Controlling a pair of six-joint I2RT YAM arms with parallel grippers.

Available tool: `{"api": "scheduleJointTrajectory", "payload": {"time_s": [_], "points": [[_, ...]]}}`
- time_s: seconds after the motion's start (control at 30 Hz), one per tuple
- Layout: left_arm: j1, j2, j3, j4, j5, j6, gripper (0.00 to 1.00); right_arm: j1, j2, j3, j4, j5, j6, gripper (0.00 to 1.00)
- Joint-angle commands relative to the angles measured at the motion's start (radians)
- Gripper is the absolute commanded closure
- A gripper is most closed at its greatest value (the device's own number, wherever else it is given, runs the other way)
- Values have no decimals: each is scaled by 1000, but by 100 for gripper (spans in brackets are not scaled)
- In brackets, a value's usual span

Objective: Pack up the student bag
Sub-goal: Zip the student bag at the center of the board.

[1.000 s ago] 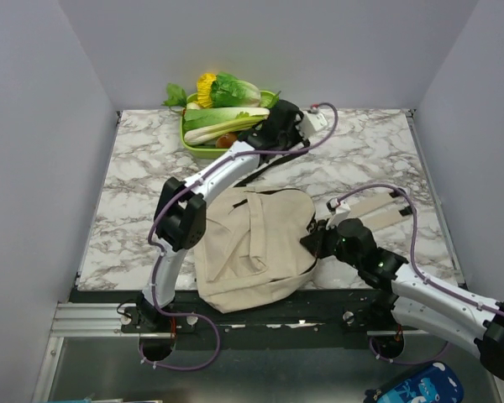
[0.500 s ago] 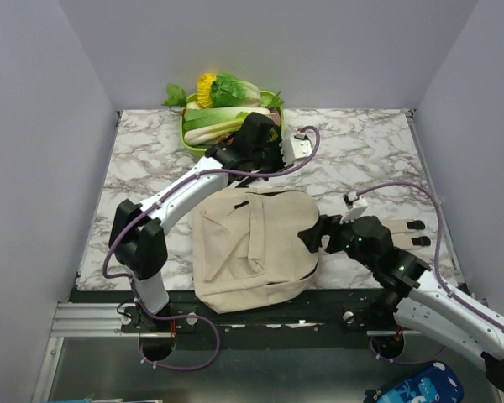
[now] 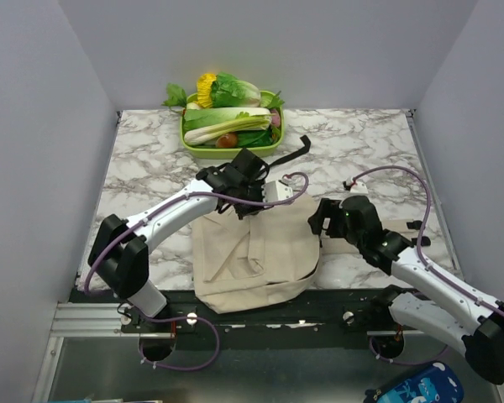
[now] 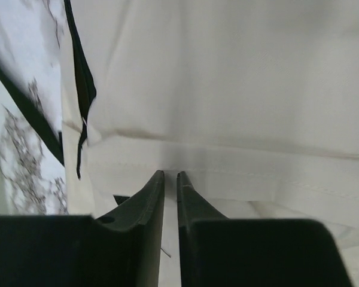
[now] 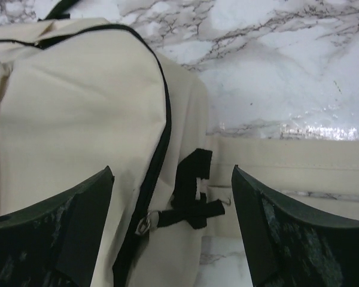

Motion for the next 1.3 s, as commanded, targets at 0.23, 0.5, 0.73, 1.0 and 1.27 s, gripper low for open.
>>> {"api": "scheduleJointTrajectory", "payload": {"time_s": [0.23, 0.5, 0.73, 1.0, 1.27], "points": [[67, 188, -36, -71, -177, 35, 90, -147, 199, -24, 456, -392, -69, 54], [6, 539, 337, -20, -267, 95, 100, -156, 83, -84, 372, -457, -63, 99], [-48, 861, 1017, -89, -281, 124, 100, -155, -281, -102, 4, -354, -35, 99], [-71, 607, 807, 35, -221, -30, 84, -153, -264, -51, -118, -506, -41, 86], [24, 160, 443, -18, -7, -22, 30, -132, -16, 34, 22, -699, -46, 84]]}}
